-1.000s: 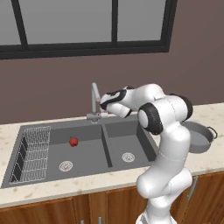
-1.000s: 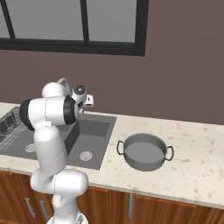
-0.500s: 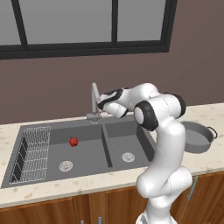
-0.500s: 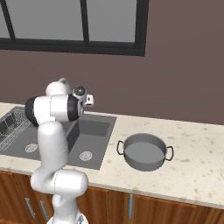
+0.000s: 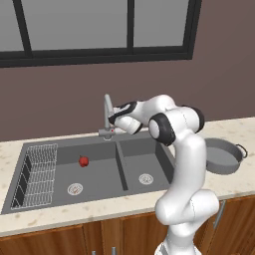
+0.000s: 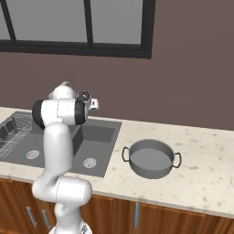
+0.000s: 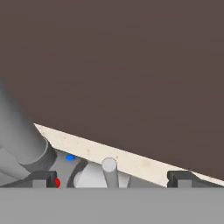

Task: Dump the bell pepper from the pot into the sink. Then turn on the water and wash the bell pepper. Then turn off the water and put the bell pepper back in the pot.

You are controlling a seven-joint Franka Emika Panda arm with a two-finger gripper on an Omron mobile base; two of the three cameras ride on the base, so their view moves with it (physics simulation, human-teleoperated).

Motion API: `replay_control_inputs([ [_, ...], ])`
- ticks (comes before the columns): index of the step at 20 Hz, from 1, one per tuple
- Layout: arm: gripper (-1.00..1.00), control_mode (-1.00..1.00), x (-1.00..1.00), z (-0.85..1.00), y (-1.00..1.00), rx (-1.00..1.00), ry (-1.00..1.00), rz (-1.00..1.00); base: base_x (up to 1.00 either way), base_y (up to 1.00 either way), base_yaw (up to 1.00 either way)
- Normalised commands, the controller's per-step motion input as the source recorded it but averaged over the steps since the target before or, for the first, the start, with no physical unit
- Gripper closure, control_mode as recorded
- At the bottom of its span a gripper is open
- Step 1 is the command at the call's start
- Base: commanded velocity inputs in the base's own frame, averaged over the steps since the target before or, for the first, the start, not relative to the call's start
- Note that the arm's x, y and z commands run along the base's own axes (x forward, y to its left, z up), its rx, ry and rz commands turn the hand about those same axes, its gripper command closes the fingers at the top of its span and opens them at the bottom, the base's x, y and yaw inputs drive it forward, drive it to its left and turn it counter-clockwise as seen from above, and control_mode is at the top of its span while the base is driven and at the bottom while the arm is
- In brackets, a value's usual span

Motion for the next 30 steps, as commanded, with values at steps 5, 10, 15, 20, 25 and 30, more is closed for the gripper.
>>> replay_control_inputs([
  [5,-1.0,-1.0,0.24,-0.14,0.0,0.0,0.0,0.0,0.0,0.0,0.0],
  [10,-1.0,-1.0,0.24,-0.13,0.0,0.0,0.0,0.0,0.0,0.0,0.0],
  [15,-1.0,-1.0,0.29,-0.17,0.0,0.0,0.0,0.0,0.0,0.0,0.0],
  [20,-1.0,-1.0,0.27,-0.23,0.0,0.0,0.0,-0.01,0.0,0.0,0.0],
  [25,1.0,-1.0,0.13,-0.25,0.0,0.0,0.0,-0.04,0.0,0.0,0.0],
  [30,1.0,-1.0,0.07,-0.19,0.0,0.0,0.0,-0.07,0.0,0.0,0.0],
])
